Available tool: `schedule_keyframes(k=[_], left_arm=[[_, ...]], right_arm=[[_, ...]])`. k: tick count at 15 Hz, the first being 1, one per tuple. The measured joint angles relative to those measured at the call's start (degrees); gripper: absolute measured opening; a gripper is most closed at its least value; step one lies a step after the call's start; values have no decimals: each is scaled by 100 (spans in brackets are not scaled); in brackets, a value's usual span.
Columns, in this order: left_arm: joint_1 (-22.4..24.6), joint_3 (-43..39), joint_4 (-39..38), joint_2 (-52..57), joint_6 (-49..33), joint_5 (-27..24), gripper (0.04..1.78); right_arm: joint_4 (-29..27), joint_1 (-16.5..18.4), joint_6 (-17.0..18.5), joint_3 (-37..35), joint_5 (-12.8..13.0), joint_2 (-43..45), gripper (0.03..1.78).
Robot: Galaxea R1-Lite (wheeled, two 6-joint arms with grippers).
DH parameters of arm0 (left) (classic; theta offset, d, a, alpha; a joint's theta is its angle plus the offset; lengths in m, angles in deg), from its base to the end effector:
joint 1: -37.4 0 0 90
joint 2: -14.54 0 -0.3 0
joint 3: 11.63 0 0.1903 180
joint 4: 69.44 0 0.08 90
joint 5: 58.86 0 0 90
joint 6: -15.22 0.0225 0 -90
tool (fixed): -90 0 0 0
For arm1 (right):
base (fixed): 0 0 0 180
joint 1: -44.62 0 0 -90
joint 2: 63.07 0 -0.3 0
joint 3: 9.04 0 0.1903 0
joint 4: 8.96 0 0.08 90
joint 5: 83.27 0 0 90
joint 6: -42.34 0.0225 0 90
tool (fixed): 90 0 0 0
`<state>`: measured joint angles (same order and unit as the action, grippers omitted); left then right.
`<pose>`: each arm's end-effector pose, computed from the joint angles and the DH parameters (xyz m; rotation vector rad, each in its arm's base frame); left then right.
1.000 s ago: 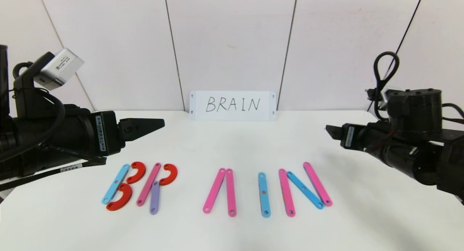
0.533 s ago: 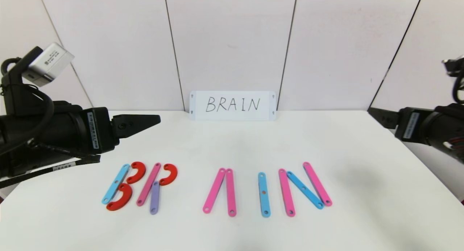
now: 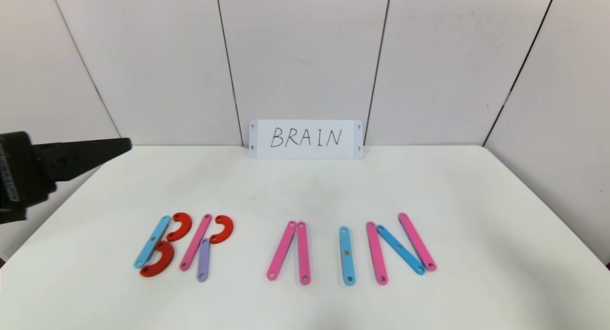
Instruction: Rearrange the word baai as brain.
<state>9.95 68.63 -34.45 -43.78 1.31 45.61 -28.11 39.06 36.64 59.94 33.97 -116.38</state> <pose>0.1074 -0.0495 0.3034 -0.1592 0.2391 -0.1982 0.1043 -0.0002 0.2859 -0.1155 0.0774 -0.3751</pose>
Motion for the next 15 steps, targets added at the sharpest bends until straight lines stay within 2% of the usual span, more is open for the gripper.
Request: schedule_keyframes(k=[3, 5, 10, 13, 15], left_arm=[[12, 536, 1014, 584, -4, 82, 170], [185, 907, 1762, 992, -6, 85, 170], [1279, 1231, 2868, 2013, 18, -102, 170], [1947, 1281, 3313, 2666, 29, -745, 170], [2514, 1323, 3650, 3068, 46, -1373, 170]], right_arm=[[-601, 367, -39, 132, -15, 607, 173], [-981, 535, -80, 154, -20, 1046, 173], [-1653, 1247, -199, 123, -102, 2118, 173], [-1979, 1360, -284, 134, -456, 2708, 173], [-2061, 1328, -301, 219, -527, 2970, 173]])
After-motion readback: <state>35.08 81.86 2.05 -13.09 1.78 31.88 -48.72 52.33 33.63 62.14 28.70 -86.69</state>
